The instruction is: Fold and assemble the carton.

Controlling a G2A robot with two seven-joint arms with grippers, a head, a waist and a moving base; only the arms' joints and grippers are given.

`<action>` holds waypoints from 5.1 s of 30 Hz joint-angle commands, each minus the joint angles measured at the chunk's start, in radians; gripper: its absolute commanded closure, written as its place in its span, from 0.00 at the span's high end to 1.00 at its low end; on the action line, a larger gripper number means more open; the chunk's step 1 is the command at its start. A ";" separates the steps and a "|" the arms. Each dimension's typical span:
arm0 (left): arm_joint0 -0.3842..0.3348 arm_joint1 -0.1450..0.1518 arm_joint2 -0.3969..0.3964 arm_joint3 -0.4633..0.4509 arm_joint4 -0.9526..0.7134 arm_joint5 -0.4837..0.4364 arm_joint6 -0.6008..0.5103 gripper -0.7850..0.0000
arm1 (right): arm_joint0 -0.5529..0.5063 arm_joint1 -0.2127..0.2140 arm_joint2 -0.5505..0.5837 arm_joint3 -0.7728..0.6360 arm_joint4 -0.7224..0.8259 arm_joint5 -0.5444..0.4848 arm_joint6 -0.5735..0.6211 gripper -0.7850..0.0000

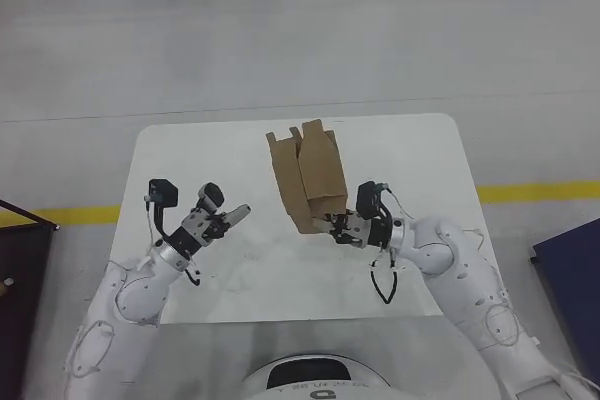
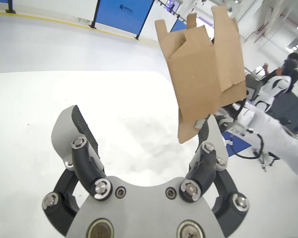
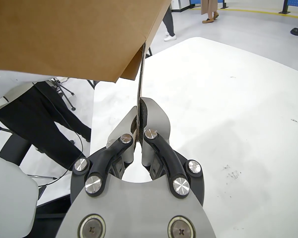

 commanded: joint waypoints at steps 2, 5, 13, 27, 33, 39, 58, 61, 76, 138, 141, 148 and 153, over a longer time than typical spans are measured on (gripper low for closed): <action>-0.022 -0.002 0.006 0.007 -0.062 0.023 -0.013 1.00 | 0.002 0.005 0.005 -0.019 0.023 -0.001 0.024 0.00; -0.025 0.000 -0.001 0.013 -0.057 0.038 -0.017 1.00 | 0.001 0.009 0.007 -0.034 0.043 -0.007 0.033 0.00; -0.025 0.000 -0.001 0.013 -0.057 0.038 -0.017 1.00 | 0.002 0.009 0.008 -0.036 0.045 -0.007 0.031 0.00; -0.135 -0.007 0.123 0.104 -0.837 0.056 -0.471 1.00 | 0.047 0.024 -0.100 -0.031 0.216 -0.065 0.092 0.00; -0.170 -0.006 0.155 0.130 -0.892 0.045 -0.570 0.92 | 0.090 0.039 -0.165 -0.019 0.287 -0.065 0.174 0.00; -0.181 -0.005 0.170 0.133 -0.941 0.003 -0.616 0.43 | 0.117 0.056 -0.199 -0.001 0.350 -0.065 0.215 0.00; -0.204 0.006 0.094 0.139 -0.864 -0.025 -0.490 0.00 | 0.122 0.092 -0.161 0.083 0.405 -0.065 0.144 1.00; -0.212 0.008 0.068 0.122 -0.825 -0.009 -0.442 0.00 | 0.072 0.112 -0.087 0.077 0.386 -0.065 0.100 1.00; -0.226 0.010 0.060 0.105 -0.742 0.021 -0.412 0.00 | 0.022 0.126 -0.023 0.049 0.360 -0.065 0.056 1.00; 0.029 -0.044 0.142 -0.060 -3.592 1.199 0.579 0.00 | -0.062 0.134 0.127 -0.124 0.019 0.165 -0.123 1.00; 0.030 -0.044 0.146 -0.059 -3.592 1.198 0.570 0.00 | -0.071 0.135 0.130 -0.130 0.032 0.154 -0.125 1.00; 0.008 -0.042 0.084 -0.084 -3.310 1.235 0.451 0.00 | -0.080 0.135 0.135 -0.140 0.041 0.148 -0.125 1.00; 0.005 -0.058 0.083 -0.095 -2.594 1.108 0.012 0.00 | -0.069 0.133 0.119 -0.135 0.085 0.149 -0.108 1.00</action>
